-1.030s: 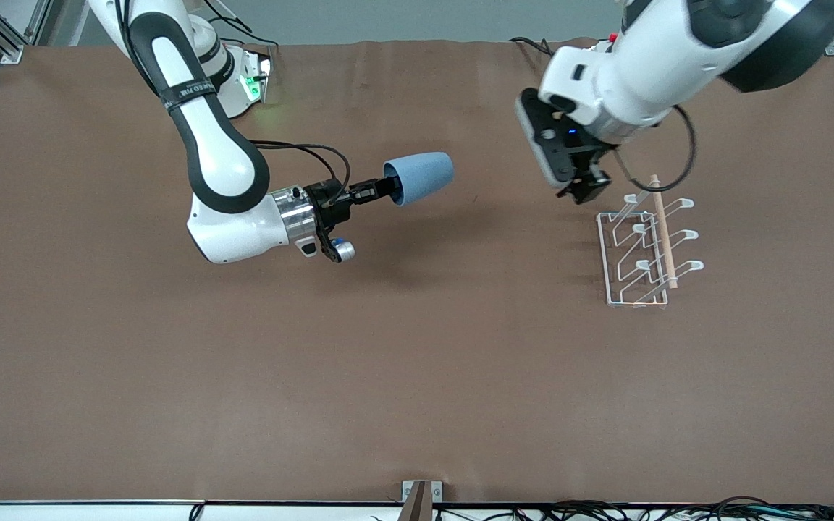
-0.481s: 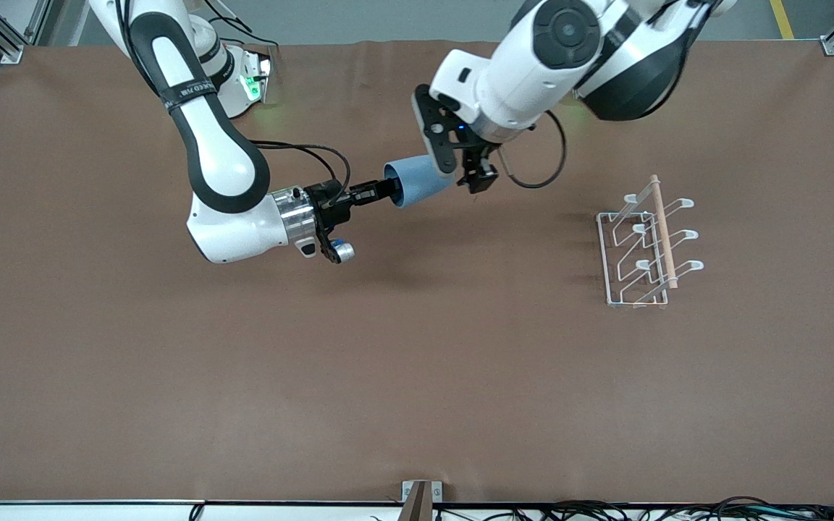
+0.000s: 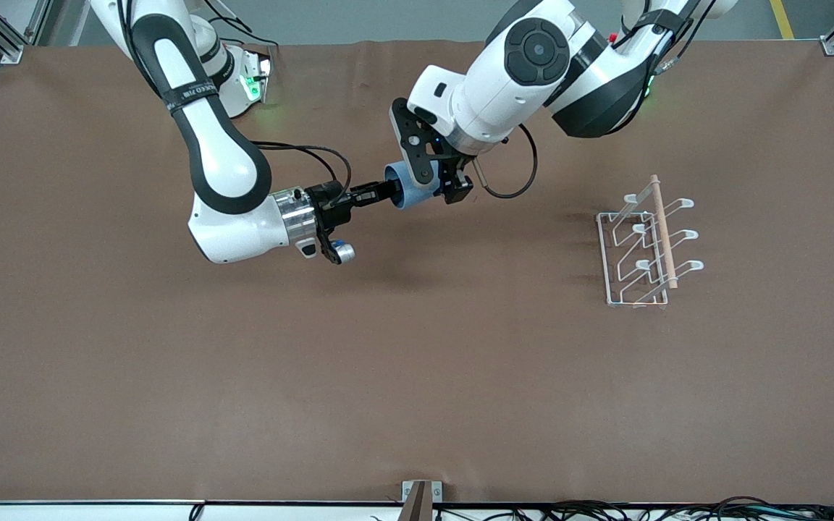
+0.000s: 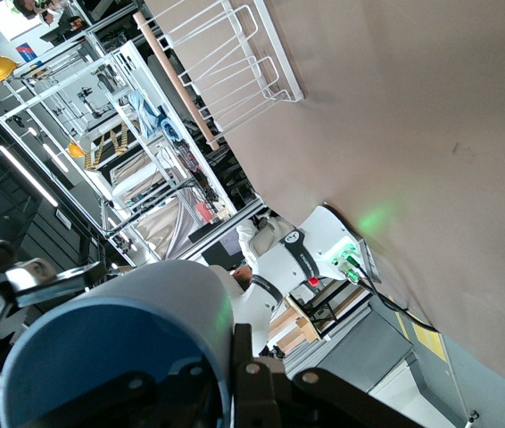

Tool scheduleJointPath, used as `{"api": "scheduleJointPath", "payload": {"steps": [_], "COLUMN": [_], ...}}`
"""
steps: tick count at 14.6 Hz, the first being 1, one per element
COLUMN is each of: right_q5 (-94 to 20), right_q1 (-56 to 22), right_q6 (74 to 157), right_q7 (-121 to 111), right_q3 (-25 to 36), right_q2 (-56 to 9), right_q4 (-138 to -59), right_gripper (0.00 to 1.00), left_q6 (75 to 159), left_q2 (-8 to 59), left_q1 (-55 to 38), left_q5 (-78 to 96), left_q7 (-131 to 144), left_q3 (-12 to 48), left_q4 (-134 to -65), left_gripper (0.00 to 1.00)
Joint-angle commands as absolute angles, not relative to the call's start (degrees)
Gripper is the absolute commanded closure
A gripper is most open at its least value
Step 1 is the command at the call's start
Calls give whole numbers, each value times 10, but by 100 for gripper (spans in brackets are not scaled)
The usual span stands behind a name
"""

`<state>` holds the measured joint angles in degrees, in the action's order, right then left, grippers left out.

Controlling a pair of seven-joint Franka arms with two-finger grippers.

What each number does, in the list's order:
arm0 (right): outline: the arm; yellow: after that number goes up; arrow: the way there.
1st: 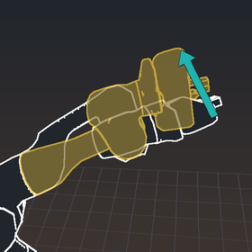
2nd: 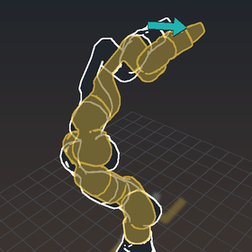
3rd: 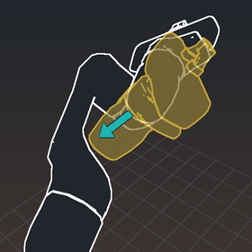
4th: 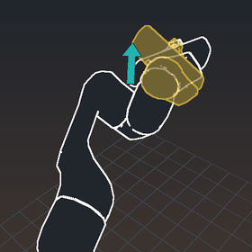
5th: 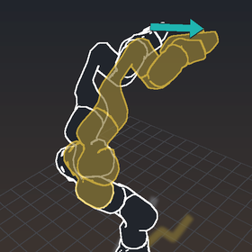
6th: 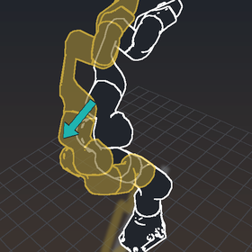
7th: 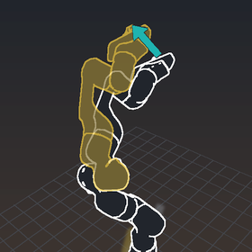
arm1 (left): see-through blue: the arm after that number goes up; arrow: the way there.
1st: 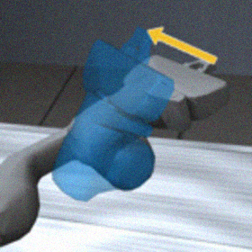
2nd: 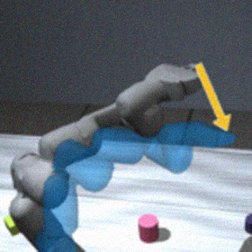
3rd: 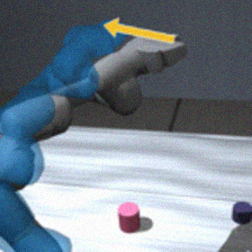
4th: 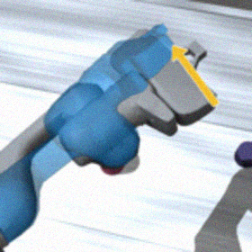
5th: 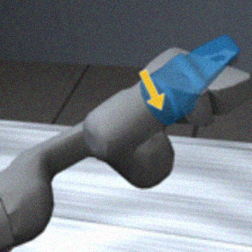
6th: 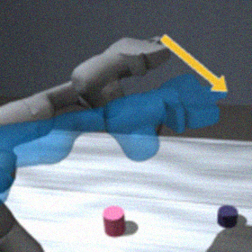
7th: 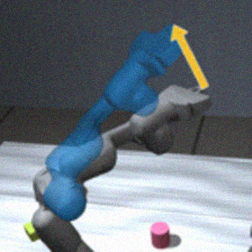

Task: Hang cup on cup holder
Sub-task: 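Hold the cup with the right gripper while the left gripper grasps it, then open the right gripper and withdraw it while the left gripper carries the cup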

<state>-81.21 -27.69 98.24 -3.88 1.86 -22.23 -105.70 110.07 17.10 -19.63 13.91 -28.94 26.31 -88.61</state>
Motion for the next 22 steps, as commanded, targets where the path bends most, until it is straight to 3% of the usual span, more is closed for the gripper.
{"api": "scheduleJointPath", "payload": {"steps": [1,4,9,10,12,14,17,18,19,20,22], "right_q5": [-830,-830,-830,-830,-831,-831,-831,-831,-831,-831,-831], "right_q1": [-285,-287,-287,-287,-289,-288,-288,-287,-287,-285,-280], "right_q6": [991,992,992,993,993,993,993,992,995,1002,1002], "right_q7": [-45,-45,-45,-45,-45,-45,-45,-44,-44,-41,-38], "right_q3": [22,22,22,22,22,22,22,22,23,24,24], "right_q2": [-220,-220,-220,-220,-220,-220,-220,-220,-219,-218,-217], "right_q4": [-1060,-1060,-1060,-1060,-1059,-1059,-1060,-1059,-1059,-1060,-1058], "right_gripper": [98,98,98,98,98,98,97,79,37,0,0], "left_q6": [1135,1143,1145,1146,1153,1153,1152,1152,1149,1147,1143], "left_q2": [183,193,201,201,202,204,201,200,200,198,199], "left_q1": [-200,-201,-208,-209,-207,-207,-207,-207,-203,-201,-204], "left_q5": [149,149,149,149,149,147,142,141,140,140,107], "left_q7": [-285,-285,-285,-285,-293,-296,-298,-300,-304,-308,-314], "left_q3": [263,263,264,264,264,264,264,263,263,263,263], "left_q4": [-882,-885,-888,-893,-898,-898,-897,-897,-896,-896,-895], "left_gripper": [0,1,11,16,40,53,60,61,68,71,75]}}
